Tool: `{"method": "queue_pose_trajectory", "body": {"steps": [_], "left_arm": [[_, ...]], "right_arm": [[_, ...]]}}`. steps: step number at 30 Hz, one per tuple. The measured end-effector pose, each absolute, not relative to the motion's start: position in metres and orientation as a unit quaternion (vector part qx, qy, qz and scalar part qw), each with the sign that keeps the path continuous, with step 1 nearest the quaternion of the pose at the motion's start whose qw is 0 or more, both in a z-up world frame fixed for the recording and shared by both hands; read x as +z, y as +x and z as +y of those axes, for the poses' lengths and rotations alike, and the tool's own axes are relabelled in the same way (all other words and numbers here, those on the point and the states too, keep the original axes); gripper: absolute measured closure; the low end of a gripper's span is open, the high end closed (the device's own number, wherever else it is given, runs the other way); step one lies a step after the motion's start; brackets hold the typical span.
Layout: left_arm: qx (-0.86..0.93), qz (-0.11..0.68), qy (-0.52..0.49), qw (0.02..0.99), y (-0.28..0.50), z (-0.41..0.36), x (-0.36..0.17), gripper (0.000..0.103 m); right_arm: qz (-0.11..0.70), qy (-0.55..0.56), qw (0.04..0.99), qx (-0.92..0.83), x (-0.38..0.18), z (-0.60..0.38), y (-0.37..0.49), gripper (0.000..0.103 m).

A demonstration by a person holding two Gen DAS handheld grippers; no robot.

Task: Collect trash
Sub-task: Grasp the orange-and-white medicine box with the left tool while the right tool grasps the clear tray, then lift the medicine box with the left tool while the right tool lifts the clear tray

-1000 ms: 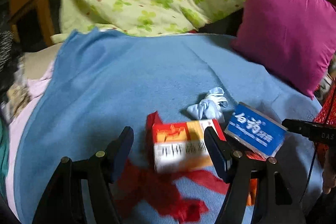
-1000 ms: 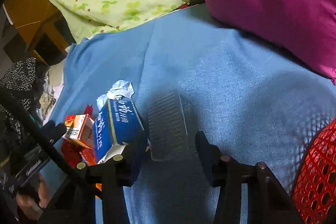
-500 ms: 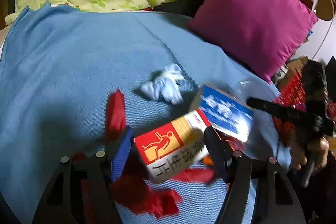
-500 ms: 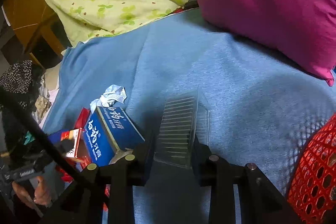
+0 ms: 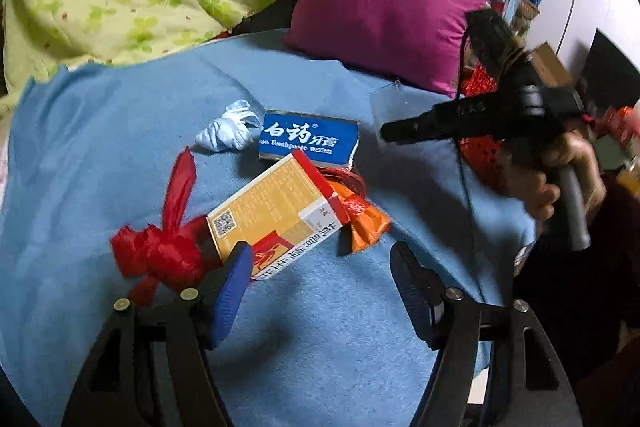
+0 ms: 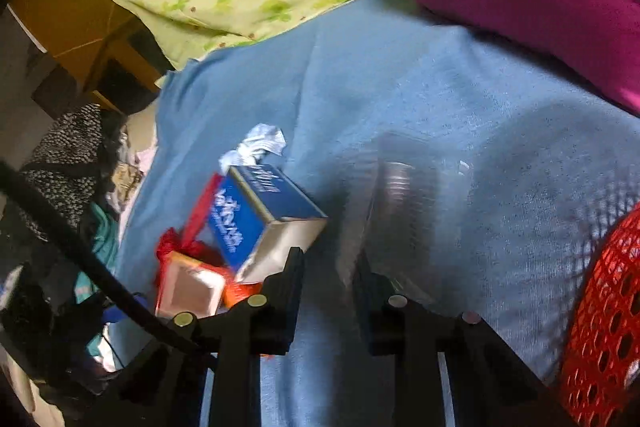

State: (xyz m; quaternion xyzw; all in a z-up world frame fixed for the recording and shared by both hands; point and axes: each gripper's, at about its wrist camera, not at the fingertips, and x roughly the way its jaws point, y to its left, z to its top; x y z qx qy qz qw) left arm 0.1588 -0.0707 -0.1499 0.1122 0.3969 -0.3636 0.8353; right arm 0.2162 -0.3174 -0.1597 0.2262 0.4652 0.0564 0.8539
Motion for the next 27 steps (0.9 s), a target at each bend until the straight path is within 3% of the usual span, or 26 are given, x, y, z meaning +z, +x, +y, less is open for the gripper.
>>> {"method": "queue_pose_trajectory", "body": {"steps": [2,4,5,6,22,23,25,27], "left_arm": [[-0.348,0.394,0.12,0.842,0.167,-0.07,-0.15,0.03],[-0.332,0.39,0.119,0.85,0.173,-0.063,-0.152,0.03],[-0.326,0.39,0.115,0.854,0.179,-0.062,-0.153,0.03],[-0.319,0.391,0.108,0.856,0.184,-0.06,-0.154,0.03],[-0.355,0.388,0.063,0.848,0.233,-0.078,-0.172,0.029],[-0.357,0.387,0.063,0.848,0.232,-0.079,-0.172,0.028],[-0.361,0.384,0.067,0.847,0.228,-0.083,-0.171,0.028],[-0.361,0.38,0.08,0.848,0.224,-0.085,-0.172,0.028]], "right_arm": [[0.457,0.214,0.862,0.042,-0.155,-0.317,0.214,0.07],[0.444,0.219,0.869,0.026,-0.151,-0.32,0.213,0.053],[0.437,0.224,0.871,0.014,-0.149,-0.322,0.213,0.032],[0.429,0.229,0.874,0.004,-0.148,-0.324,0.211,0.031],[0.447,0.209,0.858,-0.145,-0.167,-0.339,0.229,0.033],[0.454,0.209,0.853,-0.15,-0.171,-0.339,0.231,0.039],[0.474,0.216,0.841,-0.145,-0.18,-0.34,0.235,0.064],[0.482,0.214,0.84,-0.125,-0.183,-0.335,0.238,0.07]]}}
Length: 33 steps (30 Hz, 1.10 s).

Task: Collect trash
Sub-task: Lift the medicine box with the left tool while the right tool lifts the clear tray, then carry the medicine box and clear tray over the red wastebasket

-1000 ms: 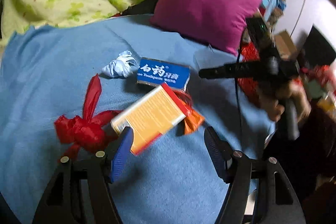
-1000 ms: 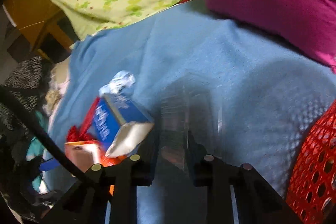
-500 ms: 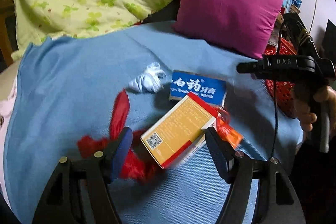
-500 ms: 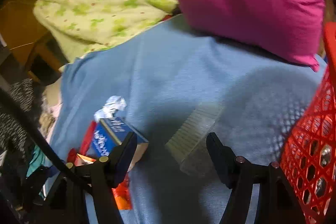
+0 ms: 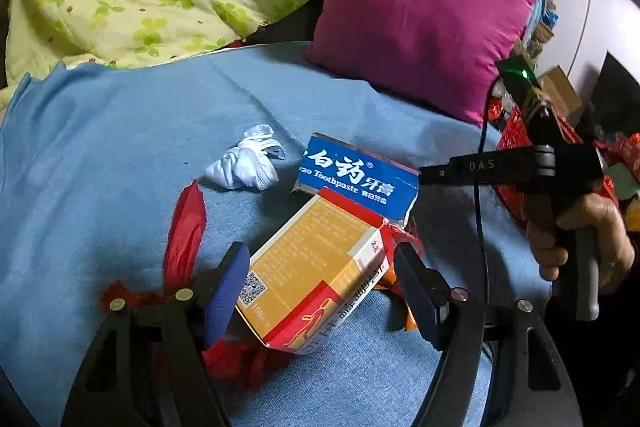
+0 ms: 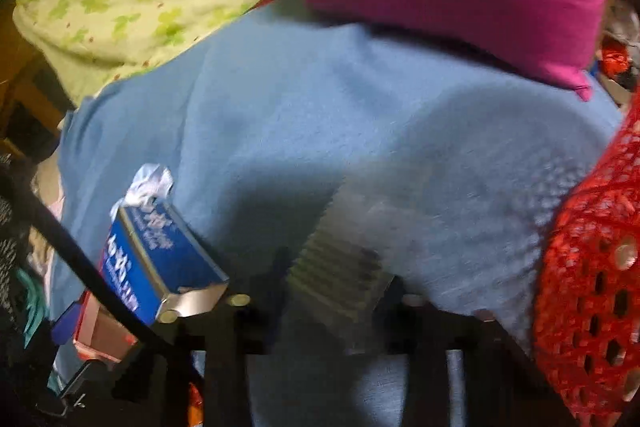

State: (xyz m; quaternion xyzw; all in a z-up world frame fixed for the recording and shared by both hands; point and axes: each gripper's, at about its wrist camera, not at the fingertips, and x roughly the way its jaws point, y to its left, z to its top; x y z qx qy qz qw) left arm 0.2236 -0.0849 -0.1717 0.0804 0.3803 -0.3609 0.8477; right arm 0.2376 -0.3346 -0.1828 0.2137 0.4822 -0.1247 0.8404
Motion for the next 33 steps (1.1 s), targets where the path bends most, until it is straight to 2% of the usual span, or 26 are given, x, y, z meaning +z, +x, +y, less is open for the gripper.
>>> {"method": "queue_pose_trajectory", "body": {"steps": [2,6,10,12,16,20,23,26,33], "left_arm": [[-0.36,0.376,0.093,0.849,0.221,-0.085,-0.172,0.028],[-0.351,0.37,0.095,0.855,0.22,-0.079,-0.17,0.028],[-0.361,0.368,0.056,0.855,0.226,-0.065,-0.163,0.028],[-0.365,0.368,0.05,0.854,0.227,-0.066,-0.163,0.025],[-0.376,0.377,0.083,0.842,0.225,-0.082,-0.173,0.025],[-0.375,0.367,0.121,0.843,0.219,-0.094,-0.178,0.023],[-0.378,0.371,0.103,0.842,0.223,-0.09,-0.176,0.023],[-0.359,0.369,0.111,0.85,0.227,-0.087,-0.178,0.041],[-0.358,0.362,0.102,0.855,0.225,-0.085,-0.175,0.045]], "right_arm": [[0.474,0.182,0.853,-0.123,-0.177,-0.326,0.238,0.079],[0.441,0.159,0.879,-0.089,-0.159,-0.313,0.23,0.079],[0.395,0.129,0.908,-0.055,-0.137,-0.298,0.216,0.079],[0.371,0.127,0.919,-0.034,-0.128,-0.294,0.209,0.079],[0.331,0.118,0.936,-0.009,-0.112,-0.285,0.194,0.079],[0.328,0.107,0.939,-0.002,-0.11,-0.276,0.198,0.079],[0.335,0.111,0.936,0.002,-0.112,-0.277,0.199,0.079],[0.331,0.117,0.936,0.009,-0.11,-0.281,0.195,0.079],[0.327,0.11,0.938,0.012,-0.107,-0.283,0.189,0.079]]}}
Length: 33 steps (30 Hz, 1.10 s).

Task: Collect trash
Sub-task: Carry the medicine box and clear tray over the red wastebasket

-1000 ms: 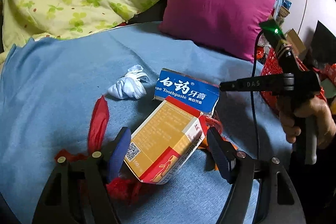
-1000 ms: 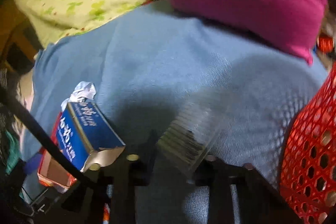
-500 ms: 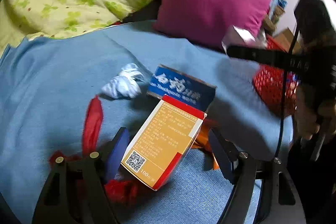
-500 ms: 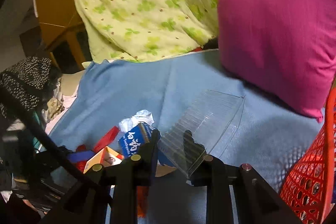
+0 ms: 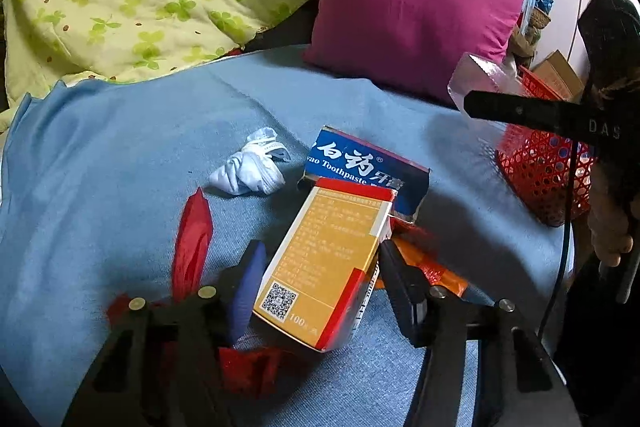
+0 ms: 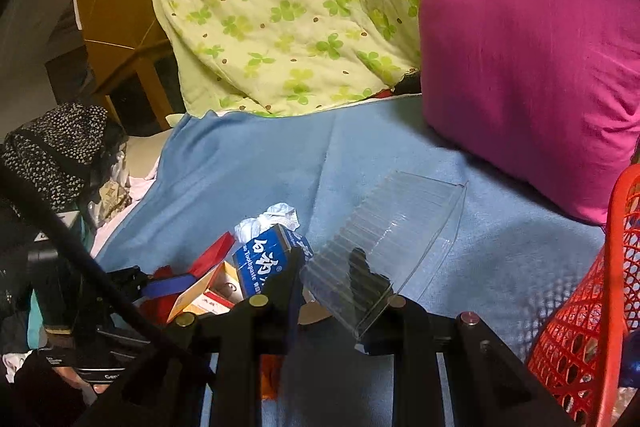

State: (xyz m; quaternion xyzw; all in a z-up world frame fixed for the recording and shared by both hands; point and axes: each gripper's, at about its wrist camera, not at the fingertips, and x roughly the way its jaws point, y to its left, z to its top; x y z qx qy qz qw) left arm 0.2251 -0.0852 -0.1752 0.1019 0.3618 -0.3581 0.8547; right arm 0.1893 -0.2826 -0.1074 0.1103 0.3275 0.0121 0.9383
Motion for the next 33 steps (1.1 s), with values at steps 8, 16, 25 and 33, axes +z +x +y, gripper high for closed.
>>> {"method": "queue_pose_trajectory", "body": {"steps": [8,16,25,33], "left_arm": [[-0.358,0.33,0.071,0.871,0.206,-0.07,-0.146,0.045],[-0.334,0.29,0.024,0.896,0.162,-0.065,-0.111,0.045],[-0.336,0.275,0.033,0.9,0.11,-0.117,-0.063,0.045],[-0.376,0.245,0.03,0.893,0.077,-0.18,-0.004,0.044]], "right_arm": [[0.288,0.096,0.952,0.031,-0.086,-0.278,0.166,0.079],[0.222,0.089,0.969,0.066,-0.048,-0.274,0.113,0.079],[0.186,0.116,0.974,0.05,-0.01,-0.301,0.024,0.079],[0.206,0.159,0.965,-0.016,0.038,-0.383,-0.04,0.079]]}}
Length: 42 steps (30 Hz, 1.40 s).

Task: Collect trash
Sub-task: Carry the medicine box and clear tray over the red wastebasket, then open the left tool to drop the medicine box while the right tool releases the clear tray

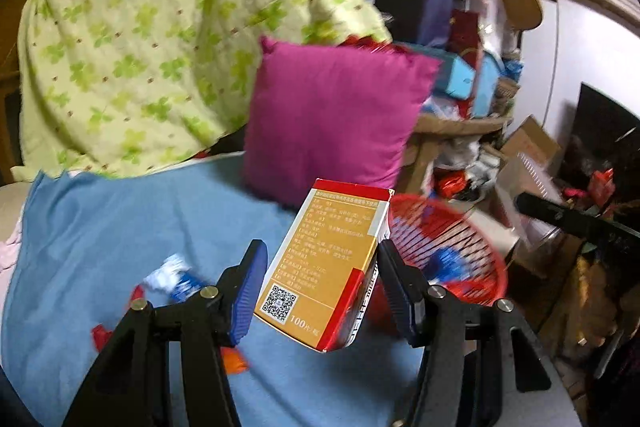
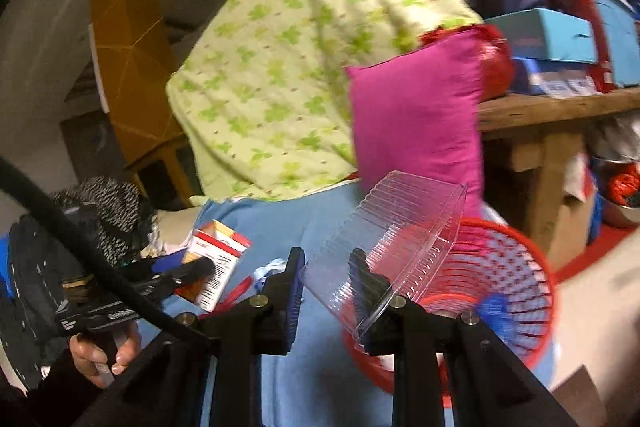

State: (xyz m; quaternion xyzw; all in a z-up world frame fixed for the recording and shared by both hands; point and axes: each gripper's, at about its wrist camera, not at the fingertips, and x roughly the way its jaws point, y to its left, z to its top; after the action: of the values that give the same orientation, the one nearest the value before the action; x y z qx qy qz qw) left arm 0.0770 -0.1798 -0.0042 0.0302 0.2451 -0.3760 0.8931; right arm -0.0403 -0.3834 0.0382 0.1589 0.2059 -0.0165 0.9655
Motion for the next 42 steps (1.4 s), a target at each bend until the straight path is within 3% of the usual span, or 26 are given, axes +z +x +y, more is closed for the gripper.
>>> {"method": "queue_pose_trajectory", "body": {"steps": [7,19,42], "left_arm": [[-0.369,0.242,0.049,0.896,0.057,-0.225,0.018,0.044],[-0.365,0.268,0.078,0.888,0.054,-0.279,0.002,0.044],[-0.337,0.211,0.118,0.91,0.025,-0.281,0.019,0.044]], "right_arm": [[0.219,0.196,0.954,-0.051,0.05,-0.422,-0.056,0.079],[0.231,0.257,0.935,-0.083,0.017,-0.464,-0.07,0.079],[0.166,0.261,0.949,-0.054,0.029,-0.442,-0.083,0.079]]}}
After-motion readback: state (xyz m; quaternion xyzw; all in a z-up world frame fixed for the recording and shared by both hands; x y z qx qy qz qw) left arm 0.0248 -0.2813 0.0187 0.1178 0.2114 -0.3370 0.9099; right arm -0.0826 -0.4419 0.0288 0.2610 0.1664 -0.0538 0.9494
